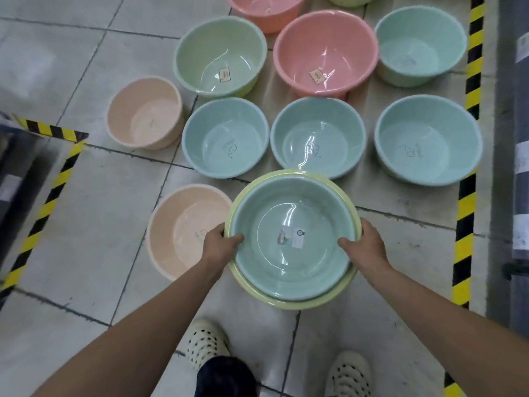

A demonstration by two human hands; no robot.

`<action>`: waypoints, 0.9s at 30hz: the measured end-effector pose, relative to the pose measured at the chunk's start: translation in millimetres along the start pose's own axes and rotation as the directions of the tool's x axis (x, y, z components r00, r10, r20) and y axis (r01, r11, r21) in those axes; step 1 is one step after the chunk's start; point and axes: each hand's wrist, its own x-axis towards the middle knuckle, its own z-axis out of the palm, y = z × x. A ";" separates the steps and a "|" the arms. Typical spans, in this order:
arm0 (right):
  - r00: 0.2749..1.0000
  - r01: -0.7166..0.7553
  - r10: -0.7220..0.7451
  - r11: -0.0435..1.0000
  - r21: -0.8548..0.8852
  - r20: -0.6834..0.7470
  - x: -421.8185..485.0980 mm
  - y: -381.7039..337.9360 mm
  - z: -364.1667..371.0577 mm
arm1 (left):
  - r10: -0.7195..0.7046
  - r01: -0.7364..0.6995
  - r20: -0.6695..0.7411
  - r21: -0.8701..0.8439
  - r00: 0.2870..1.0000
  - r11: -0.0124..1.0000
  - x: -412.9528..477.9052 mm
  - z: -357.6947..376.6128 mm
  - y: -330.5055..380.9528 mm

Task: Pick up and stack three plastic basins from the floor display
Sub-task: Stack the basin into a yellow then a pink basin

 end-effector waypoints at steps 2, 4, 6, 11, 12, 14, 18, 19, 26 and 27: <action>1.000 -0.004 0.004 1.000 -0.010 0.002 8.1 7.1 8.7 | 0.001 -0.001 -0.010 -0.008 1.000 1.000 9.2 3.0 -8.1; 1.000 -0.009 0.009 1.000 -0.029 0.000 15.8 13.0 16.4 | -0.006 0.005 -0.012 -0.006 1.000 1.000 18.6 6.3 -16.3; 1.000 -0.022 0.021 0.999 -0.036 -0.005 22.8 18.7 22.3 | -0.013 0.013 -0.007 -0.010 1.000 1.000 27.0 11.5 -23.1; 0.997 -0.070 0.068 0.997 -0.037 -0.041 37.5 31.5 34.0 | -0.002 0.002 0.007 0.052 1.000 0.999 40.1 27.1 -37.8; 0.996 -0.075 0.072 0.996 -0.043 -0.053 39.7 33.6 36.2 | 0.004 -0.005 0.010 0.080 1.000 0.997 41.8 30.3 -40.9; 0.995 -0.081 0.076 0.994 -0.069 -0.071 42.8 35.8 39.7 | 0.014 -0.015 0.012 0.123 1.000 0.992 44.5 36.3 -47.1; 0.995 -0.090 0.085 0.990 -0.104 -0.046 50.0 42.0 43.1 | 0.027 -0.027 0.004 0.139 1.000 0.990 52.2 45.5 -52.9; 0.995 -0.095 0.091 0.991 -0.095 -0.039 51.9 44.4 43.0 | 0.028 -0.029 0.004 0.139 1.000 0.990 55.1 47.5 -53.8; 0.987 -0.155 0.155 0.988 0.005 -0.039 59.3 64.6 42.8 | 0.026 -0.034 0.048 0.151 0.998 0.988 68.5 63.0 -57.2; 0.987 -0.156 0.157 0.987 0.025 -0.036 59.8 66.4 42.6 | 0.016 -0.023 0.047 0.143 0.999 0.990 70.2 64.9 -58.1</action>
